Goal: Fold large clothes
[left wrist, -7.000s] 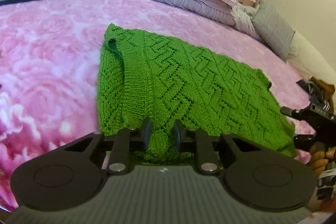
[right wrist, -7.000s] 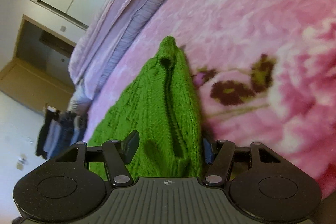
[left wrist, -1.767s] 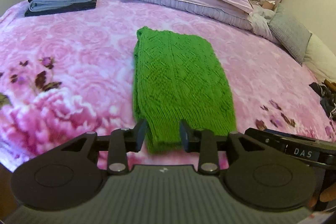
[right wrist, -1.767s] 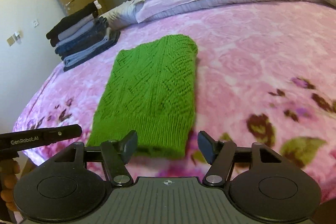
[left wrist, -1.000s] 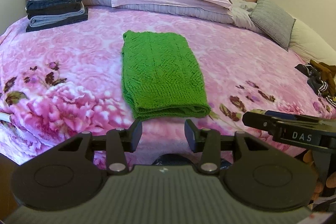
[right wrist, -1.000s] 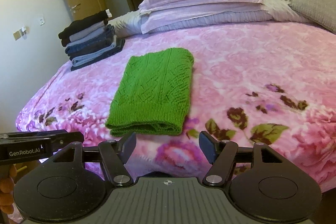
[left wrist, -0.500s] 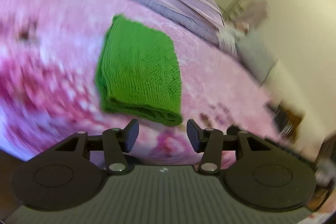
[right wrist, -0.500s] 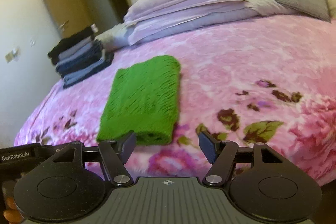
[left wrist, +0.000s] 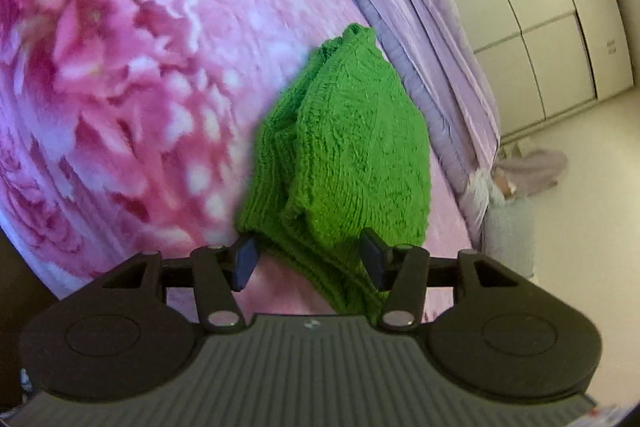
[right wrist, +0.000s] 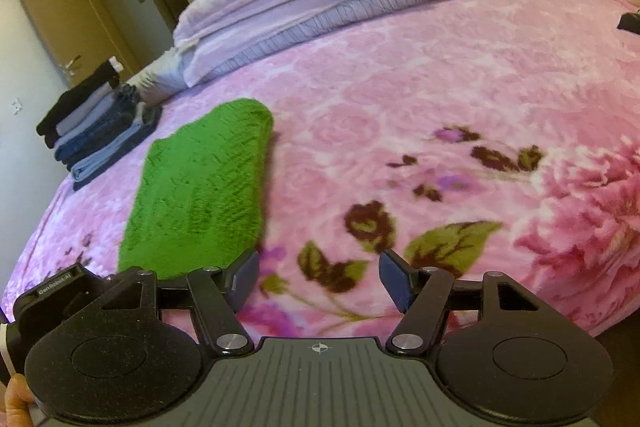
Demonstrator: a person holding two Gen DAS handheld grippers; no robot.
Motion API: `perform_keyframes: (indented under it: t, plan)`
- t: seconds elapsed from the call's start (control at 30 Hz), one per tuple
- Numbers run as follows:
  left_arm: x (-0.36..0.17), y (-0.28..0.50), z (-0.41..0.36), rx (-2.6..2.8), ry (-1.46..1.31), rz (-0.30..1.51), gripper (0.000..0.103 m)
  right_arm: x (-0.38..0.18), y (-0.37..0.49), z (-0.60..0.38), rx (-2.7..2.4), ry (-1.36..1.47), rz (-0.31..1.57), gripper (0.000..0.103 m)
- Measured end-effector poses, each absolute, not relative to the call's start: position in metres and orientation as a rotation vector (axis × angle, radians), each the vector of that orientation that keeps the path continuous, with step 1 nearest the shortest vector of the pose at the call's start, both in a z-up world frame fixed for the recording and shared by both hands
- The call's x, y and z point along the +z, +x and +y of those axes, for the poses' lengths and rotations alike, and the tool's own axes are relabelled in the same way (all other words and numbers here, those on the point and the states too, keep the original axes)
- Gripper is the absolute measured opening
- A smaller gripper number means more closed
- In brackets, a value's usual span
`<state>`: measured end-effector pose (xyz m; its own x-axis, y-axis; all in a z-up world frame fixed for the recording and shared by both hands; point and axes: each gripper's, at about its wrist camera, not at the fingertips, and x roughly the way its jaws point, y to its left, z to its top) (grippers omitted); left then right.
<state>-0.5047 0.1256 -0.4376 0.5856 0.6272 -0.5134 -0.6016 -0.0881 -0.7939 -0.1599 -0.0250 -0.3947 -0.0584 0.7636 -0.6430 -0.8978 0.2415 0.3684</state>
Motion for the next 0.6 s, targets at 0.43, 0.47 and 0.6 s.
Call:
perform_keyframes:
  t: [0.43, 0.47, 0.6]
  plan:
    - [-0.438, -0.511, 0.123, 1.044, -1.399, -0.099, 0.053, -0.41, -0.158, -0.002, 1.375, -0.235, 0.921, 0.063]
    - [-0.44, -0.51, 0.122, 1.042, -1.401, -0.098, 0.053, -0.41, -0.157, -0.002, 1.373, -0.235, 0.92, 0.063]
    - [-0.444, -0.501, 0.124, 1.066, -1.36, -0.085, 0.054, -0.413, -0.154, -0.001, 1.353, -0.237, 0.937, 0.063]
